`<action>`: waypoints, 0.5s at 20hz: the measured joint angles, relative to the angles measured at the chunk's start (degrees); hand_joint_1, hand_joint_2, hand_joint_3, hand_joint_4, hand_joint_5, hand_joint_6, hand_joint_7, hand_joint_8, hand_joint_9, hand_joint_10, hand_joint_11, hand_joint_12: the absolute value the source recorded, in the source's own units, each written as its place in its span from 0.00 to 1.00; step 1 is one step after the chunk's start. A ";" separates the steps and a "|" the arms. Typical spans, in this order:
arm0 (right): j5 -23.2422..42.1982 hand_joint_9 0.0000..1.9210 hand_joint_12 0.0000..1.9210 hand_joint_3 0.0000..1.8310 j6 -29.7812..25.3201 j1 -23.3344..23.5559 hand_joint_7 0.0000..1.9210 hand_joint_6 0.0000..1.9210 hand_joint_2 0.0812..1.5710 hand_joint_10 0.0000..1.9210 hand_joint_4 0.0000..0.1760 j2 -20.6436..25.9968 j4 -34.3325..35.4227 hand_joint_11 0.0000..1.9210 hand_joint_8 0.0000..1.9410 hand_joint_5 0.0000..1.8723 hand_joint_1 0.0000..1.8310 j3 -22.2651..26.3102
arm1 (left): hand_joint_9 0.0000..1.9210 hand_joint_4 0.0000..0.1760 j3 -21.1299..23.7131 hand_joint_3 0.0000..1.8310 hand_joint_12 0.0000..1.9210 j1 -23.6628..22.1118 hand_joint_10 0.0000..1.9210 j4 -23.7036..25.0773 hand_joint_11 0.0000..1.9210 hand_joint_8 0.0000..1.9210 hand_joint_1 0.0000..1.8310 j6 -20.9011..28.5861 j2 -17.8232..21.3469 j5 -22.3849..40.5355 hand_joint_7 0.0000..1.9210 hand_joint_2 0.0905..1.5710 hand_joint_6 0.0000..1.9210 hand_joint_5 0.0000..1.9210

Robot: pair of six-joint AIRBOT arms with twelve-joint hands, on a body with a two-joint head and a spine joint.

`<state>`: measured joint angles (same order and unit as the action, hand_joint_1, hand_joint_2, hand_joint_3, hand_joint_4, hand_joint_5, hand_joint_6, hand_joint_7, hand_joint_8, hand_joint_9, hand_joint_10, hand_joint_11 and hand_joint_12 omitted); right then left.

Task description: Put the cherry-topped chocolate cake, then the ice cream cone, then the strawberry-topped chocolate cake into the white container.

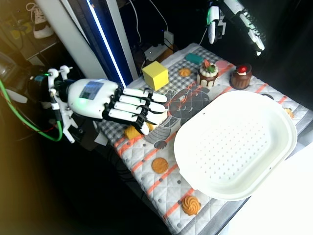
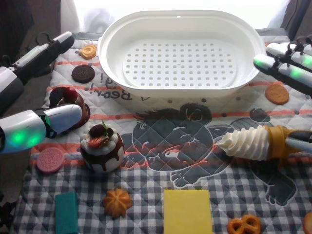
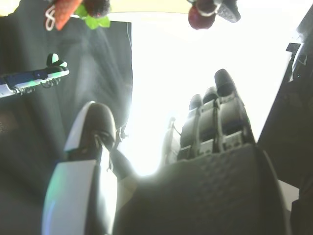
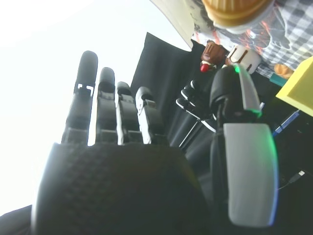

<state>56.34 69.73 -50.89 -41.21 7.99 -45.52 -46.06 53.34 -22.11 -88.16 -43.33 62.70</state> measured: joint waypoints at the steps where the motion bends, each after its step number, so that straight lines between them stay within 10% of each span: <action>1: 0.17 0.00 0.32 0.01 0.02 -0.17 0.00 0.00 0.75 0.00 0.00 0.00 0.20 0.00 0.00 0.00 0.45 0.00 | 0.00 0.18 0.00 0.00 0.28 0.00 0.00 -0.13 0.00 0.00 0.31 -0.04 -0.02 -0.13 0.00 0.82 0.00 0.02; 7: 0.42 0.00 0.62 0.00 0.02 -0.52 0.00 0.00 0.74 0.00 0.00 0.00 0.81 0.00 0.00 0.00 0.43 0.02 | 0.02 0.25 -0.61 0.00 0.36 0.00 0.01 -0.96 0.00 0.00 0.33 -0.02 -0.09 -0.52 0.00 0.81 0.00 0.03; 9: 0.42 0.00 0.60 0.00 0.02 -0.52 0.00 0.00 0.73 0.00 0.00 0.00 0.81 0.00 0.00 0.00 0.42 0.02 | 0.03 0.27 -2.14 0.00 0.41 -0.11 0.00 -2.93 0.00 0.00 0.35 -0.07 -0.85 -1.31 0.00 0.78 0.00 0.03; 10: 0.46 0.00 0.54 0.00 0.02 -0.52 0.00 0.00 0.73 0.00 0.00 0.00 0.85 0.00 0.00 0.00 0.43 0.07 | 0.00 0.17 -3.32 0.00 0.27 -0.48 0.00 -4.79 0.00 0.00 0.39 -0.11 -1.75 -2.60 0.00 0.76 0.00 0.04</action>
<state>56.80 69.76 -51.42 -41.21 8.84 -45.45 -49.39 52.86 -26.89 -88.27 -45.08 60.10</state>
